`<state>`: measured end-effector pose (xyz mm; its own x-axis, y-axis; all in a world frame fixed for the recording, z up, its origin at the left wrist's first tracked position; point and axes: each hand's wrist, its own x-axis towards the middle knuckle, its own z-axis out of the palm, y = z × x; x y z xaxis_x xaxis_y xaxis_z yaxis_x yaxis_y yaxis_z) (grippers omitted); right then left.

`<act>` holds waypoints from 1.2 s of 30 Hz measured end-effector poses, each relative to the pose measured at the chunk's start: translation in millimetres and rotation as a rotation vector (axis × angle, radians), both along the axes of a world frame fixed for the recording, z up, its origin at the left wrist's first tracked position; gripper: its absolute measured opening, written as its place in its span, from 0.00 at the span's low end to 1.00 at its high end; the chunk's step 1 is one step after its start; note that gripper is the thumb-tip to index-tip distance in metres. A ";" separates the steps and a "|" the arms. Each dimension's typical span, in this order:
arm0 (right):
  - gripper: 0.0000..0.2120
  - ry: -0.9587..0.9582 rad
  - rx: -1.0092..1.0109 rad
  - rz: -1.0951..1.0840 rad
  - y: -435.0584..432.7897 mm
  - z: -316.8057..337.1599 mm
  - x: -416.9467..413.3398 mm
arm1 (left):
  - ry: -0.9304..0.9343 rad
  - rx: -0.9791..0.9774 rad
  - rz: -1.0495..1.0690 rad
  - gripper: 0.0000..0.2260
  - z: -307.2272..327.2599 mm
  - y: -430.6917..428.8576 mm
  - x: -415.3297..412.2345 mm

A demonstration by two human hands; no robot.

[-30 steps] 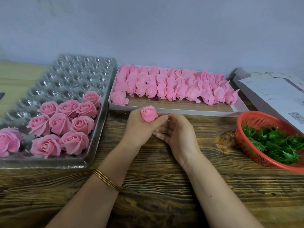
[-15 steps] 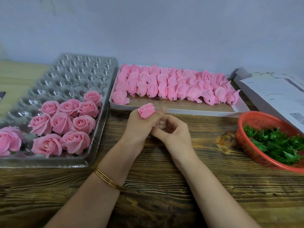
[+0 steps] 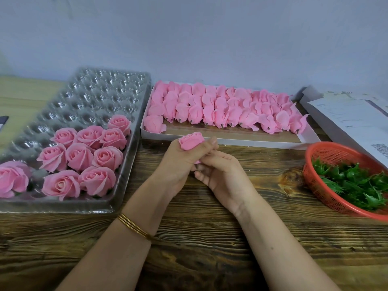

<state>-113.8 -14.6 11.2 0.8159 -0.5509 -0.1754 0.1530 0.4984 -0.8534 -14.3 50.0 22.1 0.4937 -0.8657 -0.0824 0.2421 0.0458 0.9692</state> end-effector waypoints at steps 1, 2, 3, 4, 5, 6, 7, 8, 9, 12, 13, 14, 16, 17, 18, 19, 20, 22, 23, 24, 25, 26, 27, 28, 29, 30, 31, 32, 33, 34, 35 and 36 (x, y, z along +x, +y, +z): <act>0.06 -0.004 0.023 0.007 0.1 0.8 -0.1 | -0.003 0.004 -0.017 0.14 0.5 0.7 0.5; 0.07 -0.007 0.037 0.011 0.0 1.2 -0.2 | 0.002 0.005 -0.033 0.13 1.1 1.4 1.0; 0.08 -0.007 0.046 0.015 0.1 1.6 -0.3 | 0.010 0.004 -0.048 0.12 1.6 2.0 1.7; 0.08 -0.007 0.051 0.019 -0.2 1.4 -0.5 | 0.023 0.004 -0.064 0.12 1.9 2.5 2.5; 0.08 -0.006 0.054 0.025 -0.4 1.3 -0.4 | 0.036 0.005 -0.083 0.11 1.6 2.7 3.7; 0.08 -0.008 0.055 0.030 -0.8 1.1 -0.3 | 0.048 0.004 -0.105 0.11 1.1 3.0 5.1; 0.07 -0.013 0.060 0.039 -0.9 1.5 -0.2 | 0.052 0.000 -0.128 0.11 1.0 3.6 6.4; 0.06 -0.023 0.070 0.052 -1.4 1.8 -0.2 | 0.050 -0.006 -0.151 0.10 1.2 4.5 7.6; 0.07 -0.031 0.084 0.071 -1.4 2.3 -0.4 | 0.047 -0.010 -0.172 0.11 1.4 5.4 8.5; 0.07 -0.045 0.128 0.114 -1.7 3.1 -1.1 | 0.037 -0.011 -0.194 0.08 3.1 7.6 8.9; 0.07 -0.039 0.138 0.110 -1.7 2.6 -0.7 | 0.032 -0.014 -0.180 0.08 3.8 7.7 8.1; 0.07 -0.031 0.139 0.094 -1.4 1.9 -0.2 | 0.024 -0.018 -0.153 0.09 3.6 7.2 7.0; 0.06 -0.006 0.096 0.035 -0.5 -1.2 1.5 | -0.006 -0.022 -0.087 0.13 1.4 4.8 4.7; 0.05 0.010 0.036 -0.003 0.1 -3.7 2.5 | -0.021 -0.025 -0.062 0.15 -0.1 3.3 3.7; 0.07 0.038 -0.058 -0.045 0.8 -6.5 2.9 | -0.028 -0.027 -0.039 0.16 -1.5 1.6 2.7; 0.10 0.079 -0.174 -0.092 1.4 -9.7 3.0 | -0.025 -0.028 -0.017 0.17 -2.0 0.2 1.5; 0.13 0.123 -0.288 -0.146 2.0 -12.1 3.0 | -0.020 -0.034 0.003 0.18 -2.9 -1.1 1.0; 0.16 0.149 -0.437 -0.241 3.9 -13.4 3.7 | -0.018 -0.053 0.035 0.14 -5.1 -2.8 0.0; 0.17 0.142 -0.484 -0.276 4.5 -13.3 4.0 | -0.024 -0.058 0.048 0.09 -5.5 -3.1 -0.7; 0.17 0.143 -0.528 -0.304 5.3 -13.0 4.0 | -0.033 -0.063 0.060 0.06 -6.1 -3.5 -1.7; 0.18 0.157 -0.579 -0.330 6.1 -13.1 4.4 | -0.038 -0.067 0.070 0.05 -7.2 -4.0 -2.7; 0.18 0.183 -0.633 -0.352 7.2 -13.6 4.5 | -0.048 -0.069 0.076 0.07 -8.9 -4.7 -3.7; 0.18 0.206 -0.681 -0.370 8.3 -14.4 4.6 | -0.051 -0.071 0.080 0.08 -9.8 -5.6 -5.0; 0.17 0.212 -0.709 -0.383 9.3 -14.9 4.7 | -0.052 -0.072 0.078 0.09 -10.3 -6.5 -5.9; 0.16 0.201 -0.718 -0.392 10.1 -15.0 4.6 | -0.047 -0.073 0.073 0.09 -10.2 -6.8 -6.5; 0.15 0.183 -0.714 -0.393 10.7 -14.3 4.2 | -0.045 -0.073 0.062 0.09 -10.6 -7.1 -6.0; 0.15 0.164 -0.703 -0.385 10.8 -13.4 4.0 | -0.034 -0.075 0.047 0.09 -9.5 -6.8 -5.6; 0.15 0.147 -0.684 -0.368 10.5 -12.7 3.6 | -0.015 -0.080 0.031 0.08 -9.2 -6.5 -4.2; 0.15 0.134 -0.665 -0.346 9.3 -12.8 3.3 | 0.012 -0.081 0.016 0.06 -7.9 -5.7 -2.9; 0.13 0.121 -0.634 -0.315 8.1 -13.3 3.6 | 0.030 -0.080 0.005 0.07 -7.4 -5.5 -1.2; 0.10 0.110 -0.601 -0.287 6.9 -13.8 3.8 | 0.044 -0.072 -0.008 0.12 -6.9 -5.2 0.5; 0.07 0.095 -0.554 -0.252 5.9 -14.2 3.7 | 0.049 -0.067 -0.025 0.15 -7.0 -5.3 2.2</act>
